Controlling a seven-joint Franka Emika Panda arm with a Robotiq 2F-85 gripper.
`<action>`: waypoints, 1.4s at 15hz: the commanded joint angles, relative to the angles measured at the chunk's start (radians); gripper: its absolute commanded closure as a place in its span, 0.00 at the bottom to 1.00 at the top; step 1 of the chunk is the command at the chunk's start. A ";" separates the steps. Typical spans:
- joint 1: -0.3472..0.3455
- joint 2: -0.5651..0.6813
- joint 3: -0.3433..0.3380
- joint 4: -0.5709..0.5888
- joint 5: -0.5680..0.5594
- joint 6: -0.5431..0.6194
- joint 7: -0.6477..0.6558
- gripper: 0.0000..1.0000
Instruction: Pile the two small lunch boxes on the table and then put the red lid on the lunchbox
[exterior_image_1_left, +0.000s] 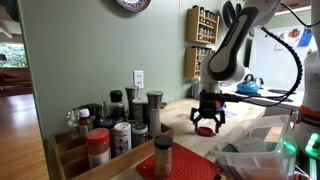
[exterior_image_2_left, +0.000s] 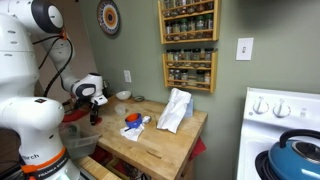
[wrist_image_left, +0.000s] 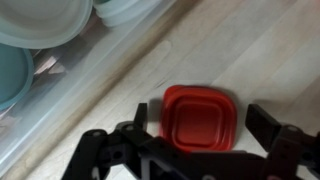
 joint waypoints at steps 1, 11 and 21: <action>0.004 0.014 -0.005 0.001 -0.006 0.023 0.026 0.10; -0.009 -0.100 -0.040 -0.013 -0.097 -0.053 0.059 0.54; -0.100 -0.197 -0.107 0.126 -0.448 -0.374 0.046 0.29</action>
